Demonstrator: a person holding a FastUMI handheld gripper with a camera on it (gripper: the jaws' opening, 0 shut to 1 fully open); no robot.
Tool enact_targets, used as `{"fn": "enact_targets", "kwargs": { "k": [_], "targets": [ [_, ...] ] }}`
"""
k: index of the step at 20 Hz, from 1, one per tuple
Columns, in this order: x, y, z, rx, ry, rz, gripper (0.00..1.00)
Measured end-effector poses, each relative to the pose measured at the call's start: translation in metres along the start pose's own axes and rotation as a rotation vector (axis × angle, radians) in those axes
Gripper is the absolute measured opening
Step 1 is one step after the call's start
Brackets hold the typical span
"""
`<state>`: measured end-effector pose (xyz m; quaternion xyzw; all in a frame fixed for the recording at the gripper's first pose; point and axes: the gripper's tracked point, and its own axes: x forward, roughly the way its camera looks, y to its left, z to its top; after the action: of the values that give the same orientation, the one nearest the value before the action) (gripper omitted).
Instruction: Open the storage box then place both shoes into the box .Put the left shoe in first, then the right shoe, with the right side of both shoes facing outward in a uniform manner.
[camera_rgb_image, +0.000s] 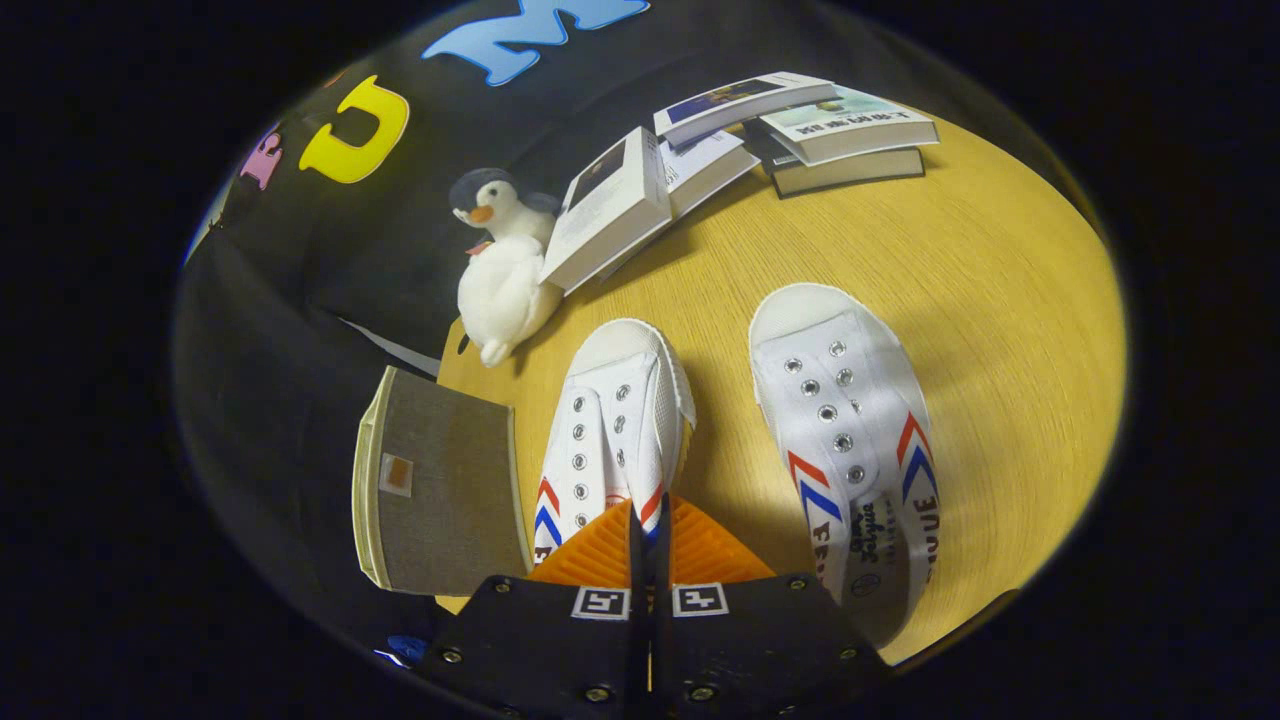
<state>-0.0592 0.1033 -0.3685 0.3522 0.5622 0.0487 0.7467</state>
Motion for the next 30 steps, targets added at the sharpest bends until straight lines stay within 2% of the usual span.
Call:
{"fn": "enact_targets", "kwargs": {
  "k": [9,17,24,30],
  "targets": [
    [-0.033,0.108,0.021,-0.057,-0.034,0.123,0.01],
    [-0.026,0.197,0.02,-0.103,-0.041,0.184,0.01],
    [0.005,0.253,0.001,-0.142,-0.032,0.176,0.01],
    [0.038,0.277,-0.029,-0.192,-0.007,0.143,0.01]
  ]
}}
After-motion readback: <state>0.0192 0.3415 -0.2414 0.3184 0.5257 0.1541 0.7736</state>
